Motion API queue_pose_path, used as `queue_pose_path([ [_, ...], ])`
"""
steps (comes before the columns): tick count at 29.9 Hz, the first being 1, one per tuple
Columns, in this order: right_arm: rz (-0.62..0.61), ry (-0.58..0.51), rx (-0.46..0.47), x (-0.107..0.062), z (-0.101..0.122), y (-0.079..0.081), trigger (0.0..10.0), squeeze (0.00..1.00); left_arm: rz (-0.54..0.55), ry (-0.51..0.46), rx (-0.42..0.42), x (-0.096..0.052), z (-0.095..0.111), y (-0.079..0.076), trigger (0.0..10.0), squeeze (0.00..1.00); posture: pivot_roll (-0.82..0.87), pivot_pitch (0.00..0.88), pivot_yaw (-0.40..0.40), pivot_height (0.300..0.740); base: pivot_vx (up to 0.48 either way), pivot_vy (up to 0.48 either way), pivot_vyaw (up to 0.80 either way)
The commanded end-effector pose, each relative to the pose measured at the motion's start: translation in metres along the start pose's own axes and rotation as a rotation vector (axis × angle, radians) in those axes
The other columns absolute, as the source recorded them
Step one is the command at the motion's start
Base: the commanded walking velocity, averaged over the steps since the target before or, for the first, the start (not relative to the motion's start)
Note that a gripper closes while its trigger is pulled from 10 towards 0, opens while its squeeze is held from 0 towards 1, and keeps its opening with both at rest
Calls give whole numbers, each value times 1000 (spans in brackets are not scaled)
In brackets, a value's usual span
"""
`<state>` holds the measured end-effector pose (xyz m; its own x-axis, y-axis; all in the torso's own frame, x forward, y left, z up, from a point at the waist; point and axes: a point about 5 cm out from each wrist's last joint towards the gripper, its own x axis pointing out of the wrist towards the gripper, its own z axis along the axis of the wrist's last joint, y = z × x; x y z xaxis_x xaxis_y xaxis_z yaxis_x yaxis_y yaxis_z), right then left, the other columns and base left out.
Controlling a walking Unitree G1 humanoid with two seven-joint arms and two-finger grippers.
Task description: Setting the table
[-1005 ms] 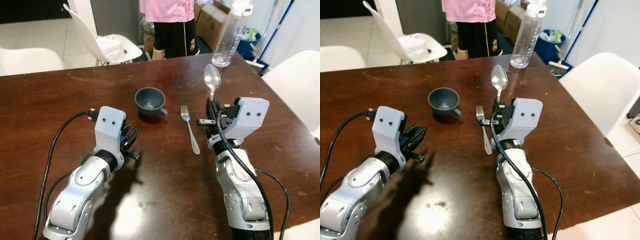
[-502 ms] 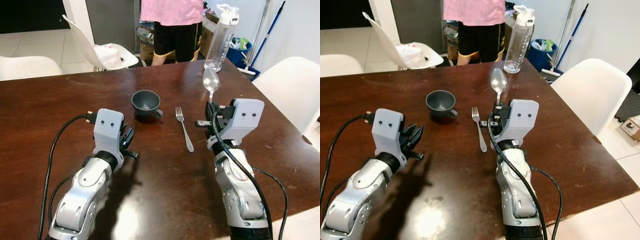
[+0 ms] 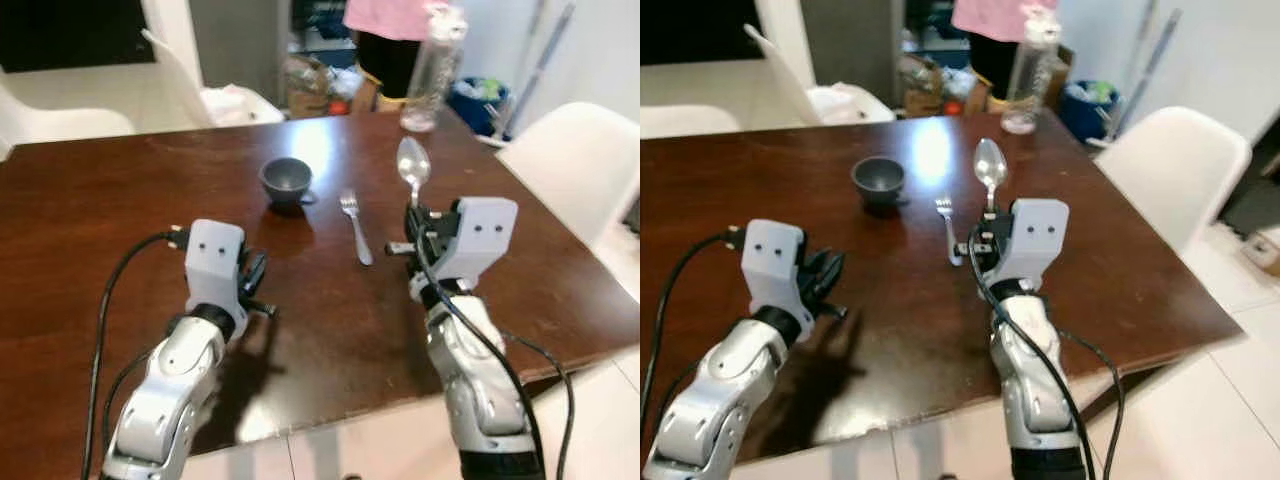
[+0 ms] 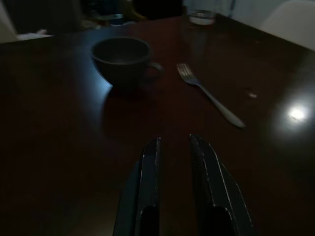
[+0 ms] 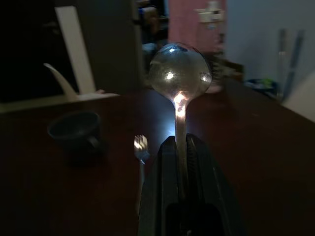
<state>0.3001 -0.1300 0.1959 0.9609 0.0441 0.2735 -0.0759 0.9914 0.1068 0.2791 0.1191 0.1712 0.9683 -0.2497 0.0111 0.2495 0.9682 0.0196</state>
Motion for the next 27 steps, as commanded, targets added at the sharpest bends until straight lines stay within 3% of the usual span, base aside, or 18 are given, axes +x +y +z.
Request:
queue_pose_path([
  [1, 16, 0, 6, -1, -1, 6, 10000, 0, 14, 17, 4, -2, -5, 4, 10000, 0, -67, 22, 22, 740, -349, 0, 0],
  [8, 13, 2, 4, -1, -2, 5, 10000, 0, 14, 16, 4, -3, -6, 4, 10000, 0, -66, 25, 22, 740, -337, 0, 0],
  [12, 13, 10, 12, -1, -3, 5, 10000, 0, 14, 14, 3, -3, -6, 4, 10000, 0, -65, 26, 22, 740, 0, 0, 0],
  [16, 7, 20, 25, -1, -4, 4, 10000, 0, 13, 15, 2, -3, -6, 3, 10000, 0, -65, 26, 22, 740, 0, 0, -784],
  [22, 2, 25, 31, 0, -5, 3, 10000, 0, 9, 16, 0, -2, -7, 3, 10000, 0, -65, 24, 23, 740, 0, 0, 0],
  [27, 3, 26, 31, 0, -5, 2, 10000, 0, 0, 18, -7, -2, -7, 2, 10000, 0, -68, 20, 23, 740, 0, 0, -800],
])
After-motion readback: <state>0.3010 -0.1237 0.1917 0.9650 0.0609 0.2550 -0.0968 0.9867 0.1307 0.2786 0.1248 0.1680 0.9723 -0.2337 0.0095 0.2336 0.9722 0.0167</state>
